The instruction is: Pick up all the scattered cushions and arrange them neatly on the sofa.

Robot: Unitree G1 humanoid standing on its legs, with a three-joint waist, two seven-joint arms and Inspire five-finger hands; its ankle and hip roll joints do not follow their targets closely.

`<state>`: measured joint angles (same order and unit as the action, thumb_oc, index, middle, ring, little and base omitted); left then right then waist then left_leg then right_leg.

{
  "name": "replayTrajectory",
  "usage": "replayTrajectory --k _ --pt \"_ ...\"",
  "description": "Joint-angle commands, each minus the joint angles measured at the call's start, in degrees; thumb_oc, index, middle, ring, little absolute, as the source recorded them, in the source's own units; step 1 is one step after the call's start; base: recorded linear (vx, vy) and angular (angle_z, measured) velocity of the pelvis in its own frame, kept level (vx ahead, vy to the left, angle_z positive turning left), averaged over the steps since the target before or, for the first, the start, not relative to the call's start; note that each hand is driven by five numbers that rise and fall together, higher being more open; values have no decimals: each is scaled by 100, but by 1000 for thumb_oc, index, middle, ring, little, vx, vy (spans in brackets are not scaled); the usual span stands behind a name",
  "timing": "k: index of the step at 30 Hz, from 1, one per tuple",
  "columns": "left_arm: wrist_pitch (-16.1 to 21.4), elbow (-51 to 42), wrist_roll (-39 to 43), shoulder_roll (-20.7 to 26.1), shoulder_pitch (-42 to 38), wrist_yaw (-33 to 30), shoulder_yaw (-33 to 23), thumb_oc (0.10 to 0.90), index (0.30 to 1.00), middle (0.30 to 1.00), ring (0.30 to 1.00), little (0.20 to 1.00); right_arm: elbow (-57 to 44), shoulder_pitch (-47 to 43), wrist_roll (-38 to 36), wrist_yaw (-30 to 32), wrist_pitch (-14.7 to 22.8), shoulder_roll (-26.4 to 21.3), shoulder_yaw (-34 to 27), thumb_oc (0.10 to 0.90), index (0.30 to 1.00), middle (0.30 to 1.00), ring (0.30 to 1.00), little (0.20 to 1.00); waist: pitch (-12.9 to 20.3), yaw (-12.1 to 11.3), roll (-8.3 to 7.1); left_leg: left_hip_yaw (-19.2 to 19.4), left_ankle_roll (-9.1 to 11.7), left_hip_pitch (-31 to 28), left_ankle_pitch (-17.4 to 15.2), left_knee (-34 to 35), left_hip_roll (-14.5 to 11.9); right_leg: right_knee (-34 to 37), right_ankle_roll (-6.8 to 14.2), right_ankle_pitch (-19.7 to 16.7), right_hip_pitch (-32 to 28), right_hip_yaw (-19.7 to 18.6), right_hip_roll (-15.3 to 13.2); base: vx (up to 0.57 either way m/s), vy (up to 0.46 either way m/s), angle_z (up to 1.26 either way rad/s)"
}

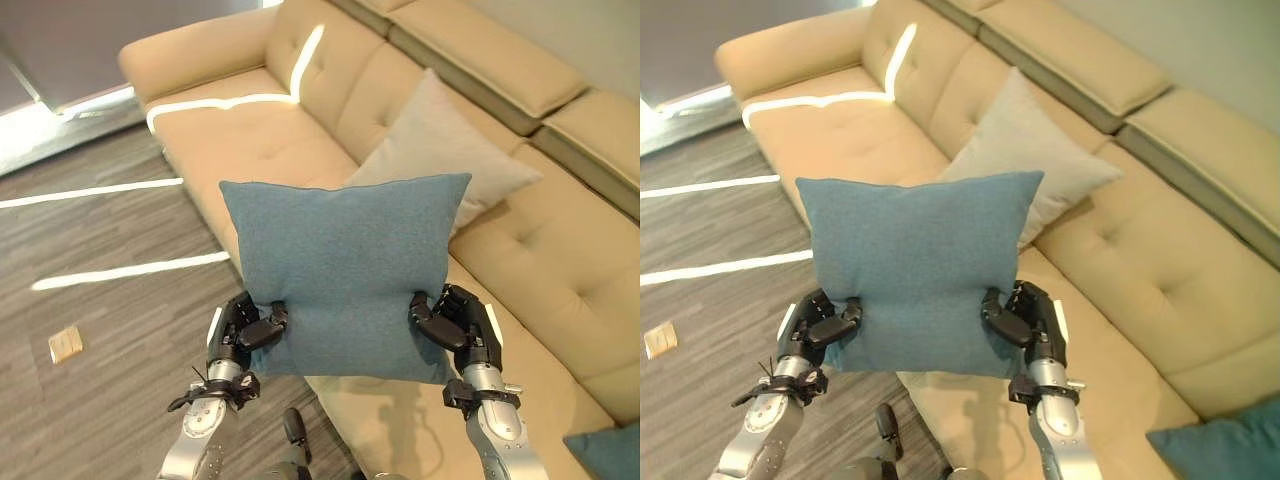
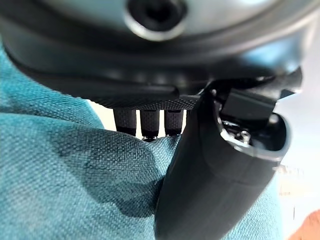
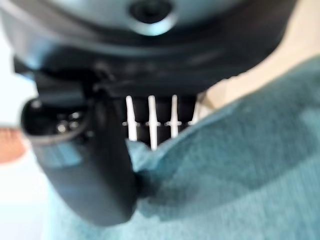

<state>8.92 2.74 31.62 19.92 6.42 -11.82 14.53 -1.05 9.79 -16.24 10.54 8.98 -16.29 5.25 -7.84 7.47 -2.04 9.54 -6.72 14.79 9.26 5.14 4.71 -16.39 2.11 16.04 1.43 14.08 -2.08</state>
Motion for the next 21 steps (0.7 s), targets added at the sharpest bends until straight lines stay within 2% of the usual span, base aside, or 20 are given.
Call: replayTrajectory --k 1,2,3,4,5,8,9,10,11,13,14,15,16,17,18,20,21 --pt "681 -896 -219 95 -465 493 103 400 300 300 300 300 -551 -980 91 -216 816 275 -24 400 300 300 300 300 272 78 -260 103 655 -1269 -1514 -514 -579 1281 697 -1582 674 -1135 -158 73 103 94" --pt "656 -899 -288 90 -494 531 127 400 300 300 300 300 -608 -880 115 -239 838 234 -89 400 300 300 300 300 274 153 -267 -184 596 -1266 -1481 -475 -469 1188 624 -1469 666 -1741 78 89 116 123" --pt "652 -893 -294 87 -507 558 146 400 300 300 300 300 -628 -833 91 -241 849 237 -96 400 300 300 300 300 306 177 -274 -317 587 -1235 -1430 -428 -413 1209 582 -1454 658 -1985 171 57 72 150" --pt "651 -895 -294 87 -503 558 146 400 300 300 300 300 -627 -831 90 -242 851 236 -96 400 300 300 300 300 307 185 -272 -326 586 -1240 -1429 -423 -412 1208 581 -1448 653 -1977 169 41 -1 124" --pt "610 -889 -310 98 -473 593 128 400 300 300 300 300 -630 -782 46 -301 842 230 -84 400 300 300 300 300 310 152 -269 -541 606 -1245 -1318 -300 -366 1153 517 -1442 680 -2071 259 29 -42 110" --pt "565 -901 -316 126 -440 620 120 400 300 300 300 300 -618 -748 24 -308 854 222 -88 400 300 300 300 300 325 121 -266 -713 639 -1241 -1165 -119 -340 1230 474 -1424 605 -1971 268 9 -56 87" --pt "539 -934 -301 129 -413 674 119 400 300 300 300 300 -632 -693 -15 -311 864 231 -127 400 300 300 300 300 345 91 -251 -790 726 -1184 -1055 -30 -324 1321 440 -1387 567 -1867 268 -2 -39 113" --pt "536 -939 -301 130 -410 674 119 400 300 300 300 300 -630 -693 -16 -312 866 231 -127 400 300 300 300 300 348 106 -249 -806 727 -1179 -1052 -31 -323 1326 439 -1387 564 -1851 265 -14 -70 133" --pt "502 -962 -264 84 -381 700 130 400 300 300 300 300 -644 -614 -21 -297 869 240 -192 400 300 300 300 300 336 107 -205 -859 837 -1102 -1001 -14 -299 1400 407 -1360 541 -1695 233 -5 -35 92" --pt "487 -972 -243 54 -347 732 131 400 300 300 300 300 -635 -580 -19 -306 868 216 -232 400 300 300 300 300 333 160 -175 -868 850 -1084 -1012 -14 -294 1450 403 -1349 511 -1533 194 -5 -13 87" --pt "480 -991 -212 7 -356 774 164 400 300 300 300 300 -646 -561 -14 -293 883 174 -301 400 300 300 300 300 267 249 -151 -560 829 -1040 -1013 -104 -326 1518 416 -1359 432 -1237 89 -32 27 106" --pt "477 -986 -188 -18 -371 773 161 400 300 300 300 300 -647 -575 -13 -279 893 139 -340 400 300 300 300 300 224 328 -145 -247 811 -987 -1034 -244 -378 1568 437 -1375 375 -1044 12 -59 59 171" --pt "474 -979 -140 -30 -377 805 147 400 300 300 300 300 -646 -617 -38 -281 893 112 -363 400 300 300 300 300 198 382 -150 223 782 -950 -1075 -376 -491 1636 472 -1427 320 -847 -79 -42 88 158" --pt "466 -971 -122 -22 -369 816 141 400 300 300 300 300 -640 -681 -67 -277 884 97 -342 400 300 300 300 300 202 391 -163 488 790 -929 -1091 -463 -584 1691 497 -1465 272 -742 -126 -22 72 158" --pt "465 -971 -122 -21 -369 817 138 400 300 300 300 300 -637 -686 -68 -277 885 97 -340 400 300 300 300 300 200 386 -164 496 792 -922 -1102 -482 -588 1700 497 -1473 269 -750 -124 50 96 105" --pt "419 -968 -176 47 -366 820 114 400 300 300 300 300 -647 -824 -84 -271 865 98 -254 400 300 300 300 300 216 271 -288 491 874 -715 -1059 -713 -740 1758 540 -1528 163 -780 -159 85 89 43" --pt "423 -976 -169 51 -372 849 116 400 300 300 300 300 -642 -833 -71 -292 849 127 -260 400 300 300 300 300 253 261 -296 522 861 -749 -1110 -617 -770 1749 564 -1512 161 -733 -170 57 49 3"
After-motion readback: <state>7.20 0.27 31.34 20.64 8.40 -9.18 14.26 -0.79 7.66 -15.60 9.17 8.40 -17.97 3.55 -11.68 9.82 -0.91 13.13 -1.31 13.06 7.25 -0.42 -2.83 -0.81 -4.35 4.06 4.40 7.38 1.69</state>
